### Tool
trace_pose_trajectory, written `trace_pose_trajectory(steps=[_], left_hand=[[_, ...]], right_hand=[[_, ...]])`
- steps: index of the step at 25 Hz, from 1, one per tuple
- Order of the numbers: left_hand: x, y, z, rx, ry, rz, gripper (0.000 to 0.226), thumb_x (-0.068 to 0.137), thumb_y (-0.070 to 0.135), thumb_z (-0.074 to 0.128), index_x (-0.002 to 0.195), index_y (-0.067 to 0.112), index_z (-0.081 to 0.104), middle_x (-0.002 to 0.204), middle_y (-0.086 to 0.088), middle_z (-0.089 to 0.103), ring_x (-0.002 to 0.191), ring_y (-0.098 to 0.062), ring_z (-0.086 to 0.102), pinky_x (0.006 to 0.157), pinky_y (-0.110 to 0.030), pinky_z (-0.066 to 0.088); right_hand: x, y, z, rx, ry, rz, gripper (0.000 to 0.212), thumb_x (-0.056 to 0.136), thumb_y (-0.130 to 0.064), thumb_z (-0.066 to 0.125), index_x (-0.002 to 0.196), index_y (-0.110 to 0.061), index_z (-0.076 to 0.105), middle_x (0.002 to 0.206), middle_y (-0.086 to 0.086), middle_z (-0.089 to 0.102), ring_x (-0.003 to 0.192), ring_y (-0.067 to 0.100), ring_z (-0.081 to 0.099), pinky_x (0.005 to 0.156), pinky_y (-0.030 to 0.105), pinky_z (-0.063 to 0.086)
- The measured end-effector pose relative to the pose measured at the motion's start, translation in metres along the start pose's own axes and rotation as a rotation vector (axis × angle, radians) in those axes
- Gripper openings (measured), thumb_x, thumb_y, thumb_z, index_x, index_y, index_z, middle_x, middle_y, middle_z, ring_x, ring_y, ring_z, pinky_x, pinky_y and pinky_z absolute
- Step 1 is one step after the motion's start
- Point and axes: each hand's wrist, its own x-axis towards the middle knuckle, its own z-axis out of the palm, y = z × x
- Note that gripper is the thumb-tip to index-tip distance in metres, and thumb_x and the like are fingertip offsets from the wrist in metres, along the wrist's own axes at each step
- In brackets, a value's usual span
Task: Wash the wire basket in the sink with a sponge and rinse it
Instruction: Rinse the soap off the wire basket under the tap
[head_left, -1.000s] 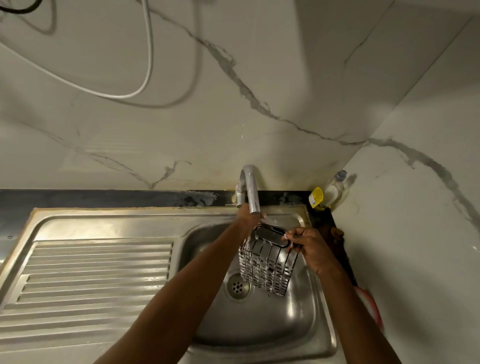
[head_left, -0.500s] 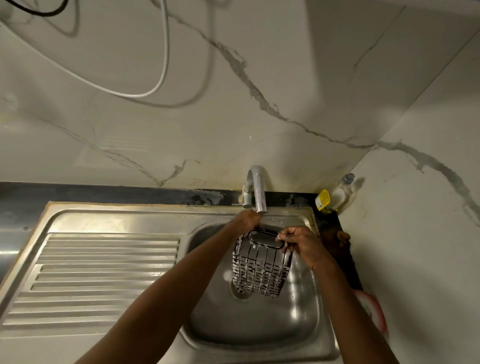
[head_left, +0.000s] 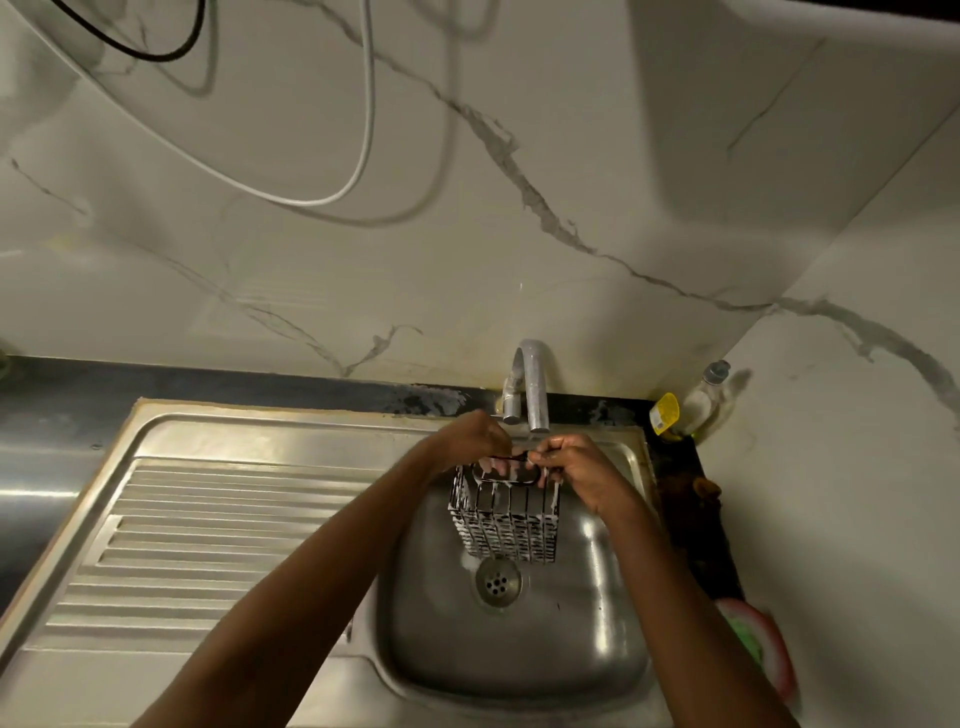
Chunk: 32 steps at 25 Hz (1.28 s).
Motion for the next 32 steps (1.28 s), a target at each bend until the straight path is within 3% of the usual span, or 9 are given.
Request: trace_pose_trajectory(steps=[4,10,12,17,20,23,27,29,32], left_hand=[[-0.020,-0.025,-0.027,-0.165,0.094,0.010,0.007,0.094,0.011,0.074,0.095,0.011,0.081,0.089,-0.004,0.081,0.083,-0.021,0.076,0.079,-0.030,0.060],[-0.043,-0.042,-0.051,-0.383,0.219,-0.037,0.010,0.092,0.016,0.076,0.088,0.007,0.079,0.081,-0.001,0.077,0.078,-0.003,0.070,0.081,-0.027,0.048],[-0.044,-0.044,-0.044,-0.465,0.194,-0.049,0.013,0.095,0.018,0.073,0.090,0.007,0.078,0.083,-0.001,0.077,0.080,-0.007,0.071,0.082,-0.028,0.048],[-0.022,-0.028,-0.012,-0.493,0.093,-0.038,0.023,0.097,0.034,0.069,0.098,0.014,0.078,0.106,-0.005,0.079,0.109,-0.023,0.071,0.103,-0.043,0.047],[-0.005,-0.010,0.005,-0.520,0.060,-0.058,0.027,0.100,0.033,0.064,0.105,0.009,0.077,0.109,-0.004,0.079,0.113,-0.022,0.069,0.100,-0.044,0.046],[0.014,0.014,0.020,-0.495,0.063,-0.050,0.023,0.106,0.025,0.058,0.099,0.010,0.075,0.096,-0.006,0.078,0.099,-0.021,0.071,0.101,-0.050,0.050],[0.026,0.049,0.044,-0.344,0.152,0.029,0.037,0.104,0.046,0.058,0.090,0.012,0.066,0.087,-0.006,0.070,0.082,-0.017,0.067,0.080,-0.033,0.055],[0.025,0.051,0.046,-0.345,0.209,0.048,0.026,0.104,0.035,0.061,0.098,0.010,0.064,0.088,-0.007,0.069,0.078,-0.016,0.068,0.071,-0.027,0.056],[0.019,0.036,0.031,-0.362,0.178,0.034,0.013,0.104,0.015,0.059,0.102,0.004,0.066,0.088,-0.018,0.073,0.072,-0.023,0.072,0.066,-0.030,0.061]], right_hand=[[0.011,-0.018,0.028,-0.016,-0.024,-0.040,0.017,0.082,0.002,0.074,0.074,-0.008,0.064,0.069,0.007,0.065,0.057,0.016,0.059,0.049,0.023,0.041],[0.016,-0.018,0.034,0.105,-0.011,-0.082,0.006,0.085,0.002,0.070,0.080,-0.002,0.069,0.072,0.014,0.070,0.058,0.020,0.062,0.052,0.024,0.045],[0.012,-0.014,0.024,0.147,-0.004,-0.074,0.011,0.088,0.004,0.065,0.079,-0.001,0.071,0.068,0.012,0.070,0.056,0.018,0.062,0.052,0.024,0.047],[-0.009,0.009,-0.016,0.316,0.134,-0.058,0.017,0.077,0.006,0.066,0.070,-0.007,0.073,0.068,0.007,0.068,0.063,0.020,0.063,0.054,0.023,0.052],[-0.021,0.023,-0.047,0.402,0.251,-0.068,0.025,0.079,0.007,0.063,0.067,-0.010,0.076,0.067,0.004,0.070,0.063,0.015,0.068,0.058,0.022,0.055],[-0.028,0.030,-0.070,0.553,0.362,-0.048,0.030,0.087,0.010,0.057,0.068,-0.008,0.073,0.066,0.003,0.070,0.061,0.015,0.067,0.056,0.023,0.056],[-0.040,0.031,-0.080,0.665,0.374,-0.021,0.016,0.092,0.006,0.053,0.082,-0.002,0.063,0.066,0.004,0.070,0.058,0.013,0.067,0.053,0.023,0.057],[-0.039,0.028,-0.080,0.652,0.373,-0.024,0.014,0.089,0.006,0.056,0.081,0.000,0.065,0.068,0.005,0.071,0.061,0.015,0.068,0.056,0.024,0.058],[-0.026,0.014,-0.065,0.475,0.299,-0.059,0.015,0.082,0.004,0.063,0.073,-0.003,0.073,0.070,0.006,0.070,0.065,0.015,0.068,0.057,0.024,0.057]])
